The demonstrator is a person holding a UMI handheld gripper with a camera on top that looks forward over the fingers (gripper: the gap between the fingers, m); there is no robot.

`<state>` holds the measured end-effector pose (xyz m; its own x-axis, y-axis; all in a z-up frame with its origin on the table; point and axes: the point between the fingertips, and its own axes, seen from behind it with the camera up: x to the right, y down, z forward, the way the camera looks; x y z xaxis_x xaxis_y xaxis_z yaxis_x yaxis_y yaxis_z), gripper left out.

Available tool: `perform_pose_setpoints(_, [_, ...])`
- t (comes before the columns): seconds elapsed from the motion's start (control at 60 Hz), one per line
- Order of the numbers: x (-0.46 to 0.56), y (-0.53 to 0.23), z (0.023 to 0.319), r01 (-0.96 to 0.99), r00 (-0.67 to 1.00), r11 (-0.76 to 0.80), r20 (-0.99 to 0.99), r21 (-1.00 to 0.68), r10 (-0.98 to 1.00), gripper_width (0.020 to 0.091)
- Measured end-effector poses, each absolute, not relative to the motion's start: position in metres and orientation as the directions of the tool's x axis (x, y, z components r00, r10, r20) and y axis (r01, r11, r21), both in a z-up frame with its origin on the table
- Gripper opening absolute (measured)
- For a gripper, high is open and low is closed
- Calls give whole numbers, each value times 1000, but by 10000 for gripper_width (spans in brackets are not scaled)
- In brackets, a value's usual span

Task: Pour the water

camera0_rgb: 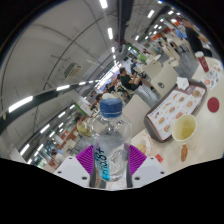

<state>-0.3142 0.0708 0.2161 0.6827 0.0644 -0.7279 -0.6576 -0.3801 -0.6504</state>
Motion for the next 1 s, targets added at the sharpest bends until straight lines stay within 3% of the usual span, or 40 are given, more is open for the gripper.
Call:
perform_pose_setpoints(0.133, [-288,102,225,-893,243,-400,-969,-207,-41,410])
perform_pose_setpoints(0.25, [-267,120,208,-915,-114,-371,-983,161,-147,411])
perform_pose_setpoints(0.367, [-255,126,185,-861,-335,-321,-915,394,-223,407])
perform_pose_setpoints(0.467, [-254,127,169,-821,-421,-297,-868,488,-263,408])
perform_pose_setpoints(0.567, [-258,129,159,-821,-413,-298,-867,487,-279,407])
perform_pose_setpoints(0.733, [-256,120,169,-851,-316,-341,-908,400,-277,410])
perform_pose_setpoints(0.85, [-249,111,192,-899,-63,-412,-976,147,-210,408])
perform_pose_setpoints(1.0, [-208,109,245,-835,393,-433,-919,-341,-34,412])
